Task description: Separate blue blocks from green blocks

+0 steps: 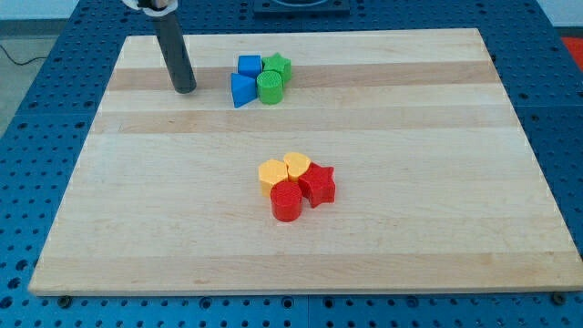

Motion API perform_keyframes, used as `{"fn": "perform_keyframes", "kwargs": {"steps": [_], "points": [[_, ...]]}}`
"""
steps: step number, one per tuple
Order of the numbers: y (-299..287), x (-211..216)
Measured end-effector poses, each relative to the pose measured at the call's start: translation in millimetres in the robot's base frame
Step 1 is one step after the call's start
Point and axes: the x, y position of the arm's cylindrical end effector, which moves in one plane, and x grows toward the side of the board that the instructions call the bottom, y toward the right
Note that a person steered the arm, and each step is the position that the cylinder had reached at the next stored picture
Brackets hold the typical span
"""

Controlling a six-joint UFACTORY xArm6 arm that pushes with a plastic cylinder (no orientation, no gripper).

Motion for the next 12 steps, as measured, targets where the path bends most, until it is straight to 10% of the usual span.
{"fn": "perform_keyframes", "kwargs": {"steps": [5,10,12], "points": [[94.0,-67.2],[94.5,40.1],[62.3,20.8]]}}
